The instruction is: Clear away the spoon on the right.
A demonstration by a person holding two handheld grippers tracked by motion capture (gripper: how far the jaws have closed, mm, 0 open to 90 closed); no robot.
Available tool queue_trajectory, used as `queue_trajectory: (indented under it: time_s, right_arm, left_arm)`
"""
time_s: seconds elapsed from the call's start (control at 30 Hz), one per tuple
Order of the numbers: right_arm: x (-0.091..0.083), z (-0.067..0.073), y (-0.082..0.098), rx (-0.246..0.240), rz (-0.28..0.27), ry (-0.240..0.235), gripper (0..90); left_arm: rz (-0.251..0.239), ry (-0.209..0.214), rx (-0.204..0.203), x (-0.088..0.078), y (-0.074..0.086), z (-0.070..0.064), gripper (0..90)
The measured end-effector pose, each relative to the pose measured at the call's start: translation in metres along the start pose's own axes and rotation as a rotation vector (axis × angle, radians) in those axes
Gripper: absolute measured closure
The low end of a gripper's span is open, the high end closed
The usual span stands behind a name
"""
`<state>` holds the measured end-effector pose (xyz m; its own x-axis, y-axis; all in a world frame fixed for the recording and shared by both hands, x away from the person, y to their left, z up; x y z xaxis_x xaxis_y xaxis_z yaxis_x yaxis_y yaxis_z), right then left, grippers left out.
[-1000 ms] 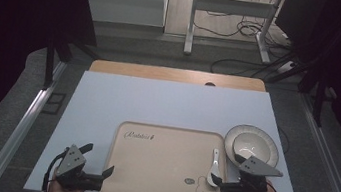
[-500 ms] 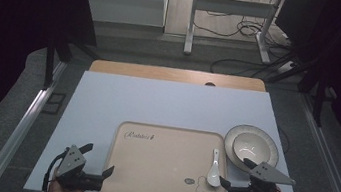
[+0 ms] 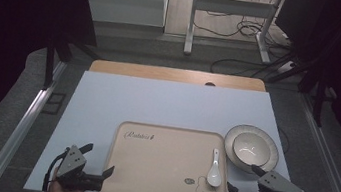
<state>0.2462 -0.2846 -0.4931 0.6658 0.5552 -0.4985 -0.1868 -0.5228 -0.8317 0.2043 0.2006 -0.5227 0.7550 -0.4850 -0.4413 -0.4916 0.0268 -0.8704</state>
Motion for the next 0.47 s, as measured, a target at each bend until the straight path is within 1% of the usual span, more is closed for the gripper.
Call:
queue_trajectory:
  time_s: [0.17, 0.27, 0.33, 0.4, 0.47]
  right_arm:
    - [-0.002, -0.001, 0.009, 0.002, 0.013, 0.006, 1.1]
    - [-0.001, -0.002, 0.016, 0.005, 0.035, 0.011, 1.1]
    - [0.001, -0.003, 0.019, 0.017, 0.05, 0.014, 1.1]
    - [0.001, -0.004, 0.018, 0.021, 0.039, 0.026, 1.1]
    - [0.001, -0.005, 0.019, 0.019, 0.039, 0.035, 1.0]
  left_arm:
    - [0.0, -0.003, 0.001, 0.0, 0.0, 0.0, 0.5]
    - [0.001, -0.003, 0.002, 0.0, 0.0, 0.0, 0.5]
    - [0.002, -0.002, 0.003, 0.0, 0.0, 0.0, 0.5]
    - [0.003, -0.002, 0.005, 0.001, 0.0, 0.0, 0.5]
    - [0.003, -0.003, 0.007, 0.001, 0.0, -0.001, 0.5]
Point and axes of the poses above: each handheld gripper's, and its own axes: x roughly forward along the jaws, y roughly out of its underside, z roughly to its left, the point moved 3 cm from there along x, roughly forward along the jaws, and after that the axes turned 13 degrees about -x, right-handed, at the moved point
